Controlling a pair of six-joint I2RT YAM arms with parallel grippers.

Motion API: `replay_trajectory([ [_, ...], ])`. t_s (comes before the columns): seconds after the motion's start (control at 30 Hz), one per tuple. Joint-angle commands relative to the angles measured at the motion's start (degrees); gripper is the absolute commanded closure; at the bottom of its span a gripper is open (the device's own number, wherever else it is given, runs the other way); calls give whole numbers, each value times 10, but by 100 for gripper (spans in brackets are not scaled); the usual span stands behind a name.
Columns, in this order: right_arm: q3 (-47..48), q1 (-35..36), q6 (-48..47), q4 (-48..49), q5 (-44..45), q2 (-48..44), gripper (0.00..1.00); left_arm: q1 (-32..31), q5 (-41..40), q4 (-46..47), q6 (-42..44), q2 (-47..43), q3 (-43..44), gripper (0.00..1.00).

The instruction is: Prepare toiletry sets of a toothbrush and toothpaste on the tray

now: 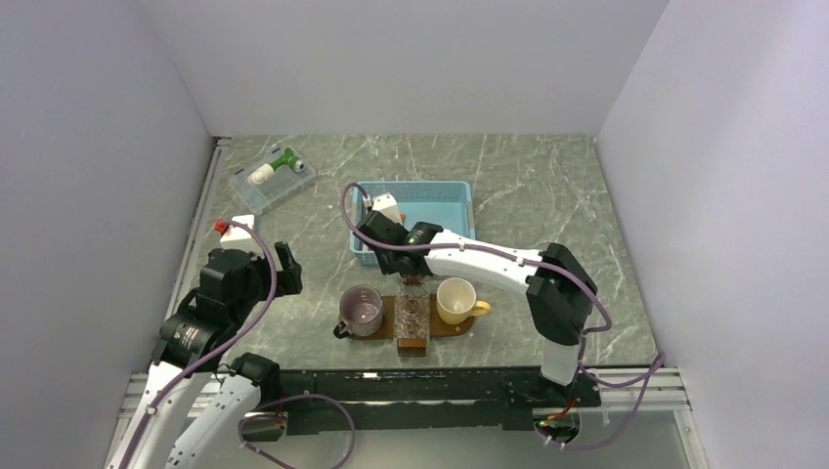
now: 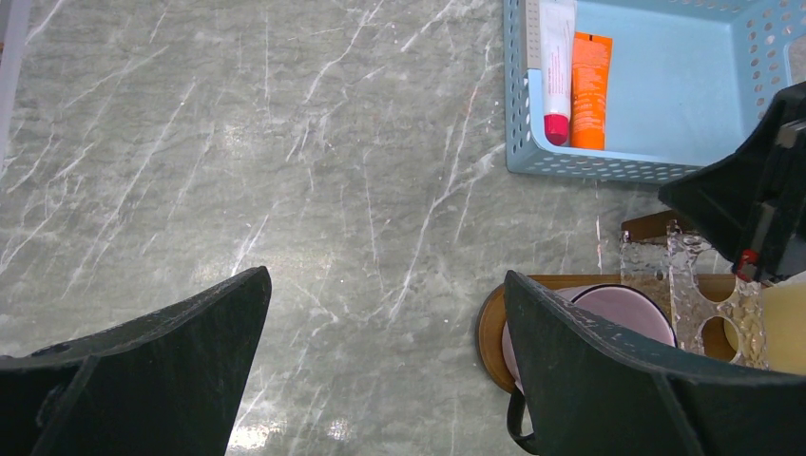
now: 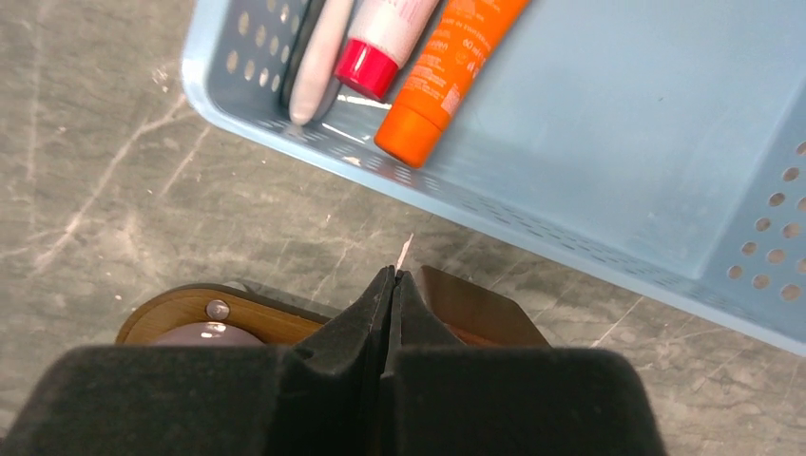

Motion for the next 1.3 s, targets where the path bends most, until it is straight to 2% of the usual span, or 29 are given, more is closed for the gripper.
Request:
replay_trajectory([
  [0.0,38,-4,-11,-13,34,-53,100,2,-1,20,2,-1,0,1],
  [0.5,-57,-66,-4,-72,50,-147,100,3,4,21,5,-1,0,1],
  [0.83,-102,-74,9,-60,17,-141,100,3,6,23,5,-1,0,1],
  [1.27,-107,-74,15,-35,-33,-117,100,3,4,23,5,-2,0,1],
])
